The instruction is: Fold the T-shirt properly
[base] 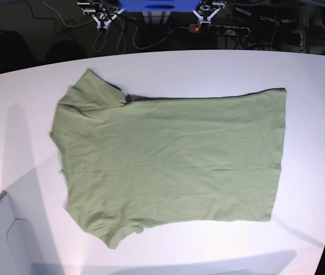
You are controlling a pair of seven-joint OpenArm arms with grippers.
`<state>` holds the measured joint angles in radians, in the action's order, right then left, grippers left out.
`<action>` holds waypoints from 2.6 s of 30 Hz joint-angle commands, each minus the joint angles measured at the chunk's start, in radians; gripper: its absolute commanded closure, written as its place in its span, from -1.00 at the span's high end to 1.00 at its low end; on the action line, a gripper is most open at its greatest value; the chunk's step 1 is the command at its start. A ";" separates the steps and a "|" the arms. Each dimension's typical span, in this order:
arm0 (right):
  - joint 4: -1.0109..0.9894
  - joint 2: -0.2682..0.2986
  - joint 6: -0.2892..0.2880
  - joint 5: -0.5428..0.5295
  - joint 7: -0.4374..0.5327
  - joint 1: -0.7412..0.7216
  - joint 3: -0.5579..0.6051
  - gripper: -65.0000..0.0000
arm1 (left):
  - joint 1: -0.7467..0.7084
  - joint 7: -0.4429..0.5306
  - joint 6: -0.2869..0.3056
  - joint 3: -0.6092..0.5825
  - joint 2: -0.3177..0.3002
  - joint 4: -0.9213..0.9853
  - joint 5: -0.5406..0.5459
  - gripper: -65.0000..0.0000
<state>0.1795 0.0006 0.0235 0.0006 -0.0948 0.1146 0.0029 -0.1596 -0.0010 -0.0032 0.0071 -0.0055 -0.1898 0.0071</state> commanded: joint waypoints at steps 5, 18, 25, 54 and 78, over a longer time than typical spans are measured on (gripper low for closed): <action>0.004 0.005 -0.021 0.008 0.000 0.006 0.001 -1.00 | -0.016 -0.003 0.001 -0.002 0.006 0.000 -0.002 -1.00; 0.134 0.006 -0.024 0.008 0.004 0.096 0.001 -0.99 | -0.048 0.002 0.001 -0.002 -0.006 -0.033 -0.002 -1.00; 0.513 0.046 -0.024 0.008 -0.004 0.333 0.001 -1.00 | -0.286 -0.004 0.002 -0.002 -0.041 -0.389 0.000 -1.00; 1.942 0.232 -0.021 0.008 -0.069 0.877 0.003 -0.89 | -0.921 -0.006 0.001 0.238 -0.152 -1.835 0.227 -0.64; 1.923 0.226 -0.021 0.011 -0.119 0.721 0.042 -0.02 | -0.481 -0.006 0.001 0.334 -0.248 -1.505 0.463 -0.09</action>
<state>2.0899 0.2192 0.0040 0.0154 -0.2363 0.8261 0.0467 -0.6315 -0.0292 -0.0025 0.3351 -0.2466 -1.6829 0.4683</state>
